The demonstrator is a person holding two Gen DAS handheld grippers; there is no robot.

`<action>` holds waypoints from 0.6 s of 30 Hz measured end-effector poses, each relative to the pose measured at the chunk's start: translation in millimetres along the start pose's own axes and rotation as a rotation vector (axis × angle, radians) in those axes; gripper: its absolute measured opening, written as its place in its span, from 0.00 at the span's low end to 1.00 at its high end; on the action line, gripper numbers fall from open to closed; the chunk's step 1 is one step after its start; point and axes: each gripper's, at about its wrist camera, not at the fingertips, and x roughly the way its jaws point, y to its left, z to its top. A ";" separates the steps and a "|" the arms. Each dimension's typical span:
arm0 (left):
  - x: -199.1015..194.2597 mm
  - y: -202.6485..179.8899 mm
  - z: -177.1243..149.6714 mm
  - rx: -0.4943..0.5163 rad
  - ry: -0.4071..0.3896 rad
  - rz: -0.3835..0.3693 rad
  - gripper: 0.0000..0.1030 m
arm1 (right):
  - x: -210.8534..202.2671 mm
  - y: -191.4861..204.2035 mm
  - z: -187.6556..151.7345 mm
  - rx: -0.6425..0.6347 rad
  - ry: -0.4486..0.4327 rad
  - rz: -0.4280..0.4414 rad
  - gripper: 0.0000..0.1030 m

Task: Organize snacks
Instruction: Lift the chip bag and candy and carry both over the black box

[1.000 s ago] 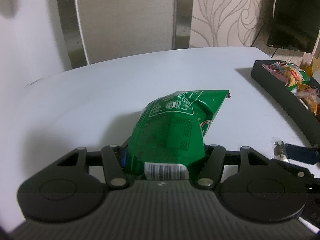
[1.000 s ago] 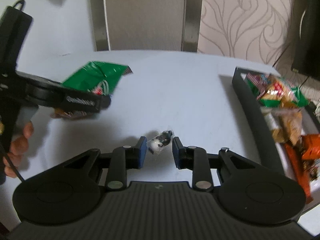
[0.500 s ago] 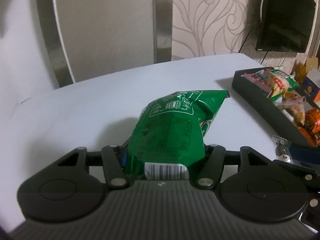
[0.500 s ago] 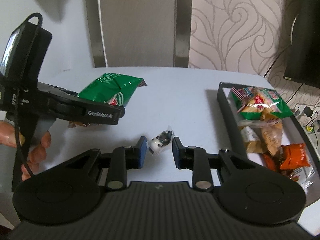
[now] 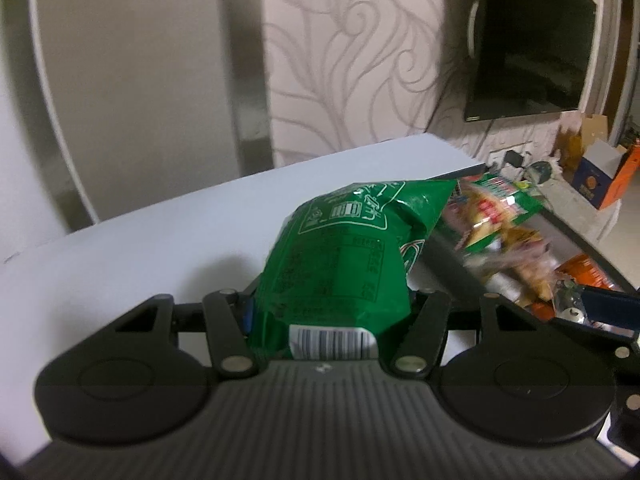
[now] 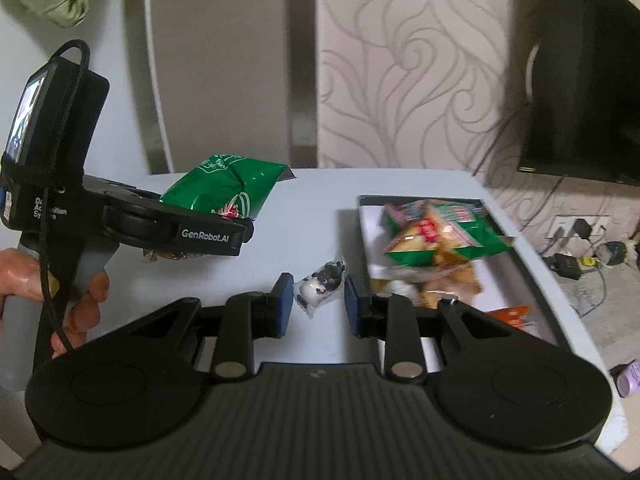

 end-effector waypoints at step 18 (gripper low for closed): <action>48.3 -121.7 23.7 0.121 -0.004 -0.184 0.60 | -1.5 -97.1 -20.5 0.095 0.043 -0.144 0.31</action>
